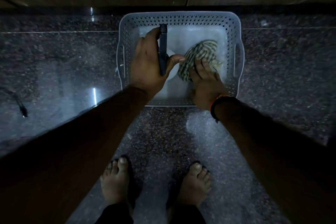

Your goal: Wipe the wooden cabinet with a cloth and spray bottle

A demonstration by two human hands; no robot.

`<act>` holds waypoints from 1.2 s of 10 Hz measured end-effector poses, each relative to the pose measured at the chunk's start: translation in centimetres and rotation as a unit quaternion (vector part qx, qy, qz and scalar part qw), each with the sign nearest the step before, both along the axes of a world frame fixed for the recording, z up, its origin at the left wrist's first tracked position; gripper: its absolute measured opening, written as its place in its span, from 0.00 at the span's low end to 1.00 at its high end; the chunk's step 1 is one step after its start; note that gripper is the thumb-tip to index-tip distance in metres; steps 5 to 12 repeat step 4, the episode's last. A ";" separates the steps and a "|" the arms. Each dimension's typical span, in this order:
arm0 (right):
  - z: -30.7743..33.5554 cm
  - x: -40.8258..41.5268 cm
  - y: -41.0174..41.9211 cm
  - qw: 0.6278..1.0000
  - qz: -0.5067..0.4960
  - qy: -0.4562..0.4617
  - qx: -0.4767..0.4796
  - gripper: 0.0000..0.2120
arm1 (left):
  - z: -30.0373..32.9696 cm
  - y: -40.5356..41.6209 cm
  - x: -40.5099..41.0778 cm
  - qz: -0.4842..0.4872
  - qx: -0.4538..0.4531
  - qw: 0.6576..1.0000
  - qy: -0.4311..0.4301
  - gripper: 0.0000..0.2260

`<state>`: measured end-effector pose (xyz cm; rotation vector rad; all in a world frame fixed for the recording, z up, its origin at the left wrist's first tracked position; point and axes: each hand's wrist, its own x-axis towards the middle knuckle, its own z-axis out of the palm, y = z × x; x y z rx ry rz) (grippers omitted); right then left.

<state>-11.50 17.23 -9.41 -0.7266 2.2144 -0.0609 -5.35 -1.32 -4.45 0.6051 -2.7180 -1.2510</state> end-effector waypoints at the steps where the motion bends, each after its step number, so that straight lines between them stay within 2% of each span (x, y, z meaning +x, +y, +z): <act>1: 0.3 -0.3 -0.2 1.000 0.006 -0.015 0.018 0.43 | -0.2 0.1 0.1 0.002 -0.006 1.000 -0.001 0.42; 3: 3.7 -0.4 0.5 0.995 -0.034 0.048 -0.075 0.34 | 0.8 -0.5 0.7 -0.025 -0.007 0.999 -0.044 0.45; 4: 5.8 -0.2 0.6 0.991 -0.035 0.096 -0.089 0.35 | 2.5 -1.3 1.4 -0.057 -0.036 0.995 -0.071 0.50; 12: 5.8 -0.2 0.6 0.991 -0.035 0.096 -0.089 0.35 | 2.5 -1.3 1.4 -0.057 -0.036 0.995 -0.071 0.50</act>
